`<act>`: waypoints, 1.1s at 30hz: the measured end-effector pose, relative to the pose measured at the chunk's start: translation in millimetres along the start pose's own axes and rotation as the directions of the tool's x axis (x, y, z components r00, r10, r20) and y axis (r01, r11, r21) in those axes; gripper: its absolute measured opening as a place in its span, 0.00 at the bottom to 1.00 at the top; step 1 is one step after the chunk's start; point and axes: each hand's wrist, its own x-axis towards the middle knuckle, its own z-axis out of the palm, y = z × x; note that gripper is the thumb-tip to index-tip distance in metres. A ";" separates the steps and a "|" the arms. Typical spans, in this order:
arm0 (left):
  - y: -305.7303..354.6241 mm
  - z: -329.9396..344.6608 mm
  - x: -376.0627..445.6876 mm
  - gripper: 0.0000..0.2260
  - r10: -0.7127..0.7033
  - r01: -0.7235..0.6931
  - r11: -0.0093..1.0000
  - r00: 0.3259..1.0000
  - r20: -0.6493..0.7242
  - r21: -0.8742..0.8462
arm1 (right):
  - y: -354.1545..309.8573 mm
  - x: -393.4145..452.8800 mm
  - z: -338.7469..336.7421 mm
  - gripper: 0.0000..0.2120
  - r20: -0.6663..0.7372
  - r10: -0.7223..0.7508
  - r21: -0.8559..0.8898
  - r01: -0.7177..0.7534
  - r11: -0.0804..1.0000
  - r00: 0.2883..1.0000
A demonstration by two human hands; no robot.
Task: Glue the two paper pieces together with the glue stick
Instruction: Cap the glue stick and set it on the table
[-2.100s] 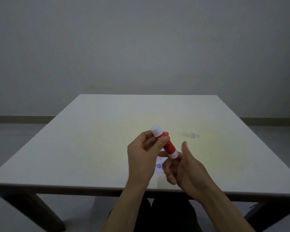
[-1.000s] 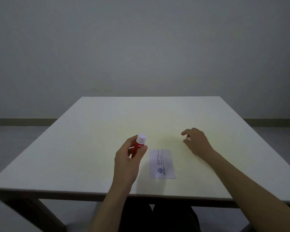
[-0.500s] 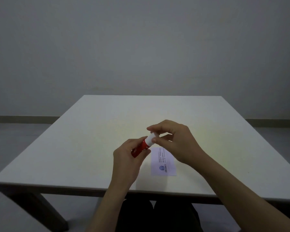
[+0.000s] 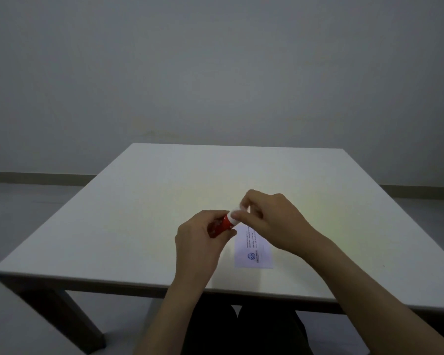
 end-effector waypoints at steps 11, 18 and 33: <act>-28.0 11.2 69.8 0.14 -0.177 0.173 0.984 0.978 -0.111 -0.046 | 12.1 -19.5 7.4 0.17 0.010 0.173 0.065 -0.173 0.983 0.985; -52.1 27.5 103.7 0.14 -0.231 0.229 0.973 0.968 -0.097 -0.031 | 23.3 -32.9 4.7 0.11 0.034 0.221 0.100 -0.223 0.970 0.975; -71.0 45.5 91.8 0.16 -0.243 0.244 0.970 0.968 -0.062 0.009 | 26.8 -38.3 2.2 0.08 -0.008 0.245 0.132 -0.242 0.961 0.969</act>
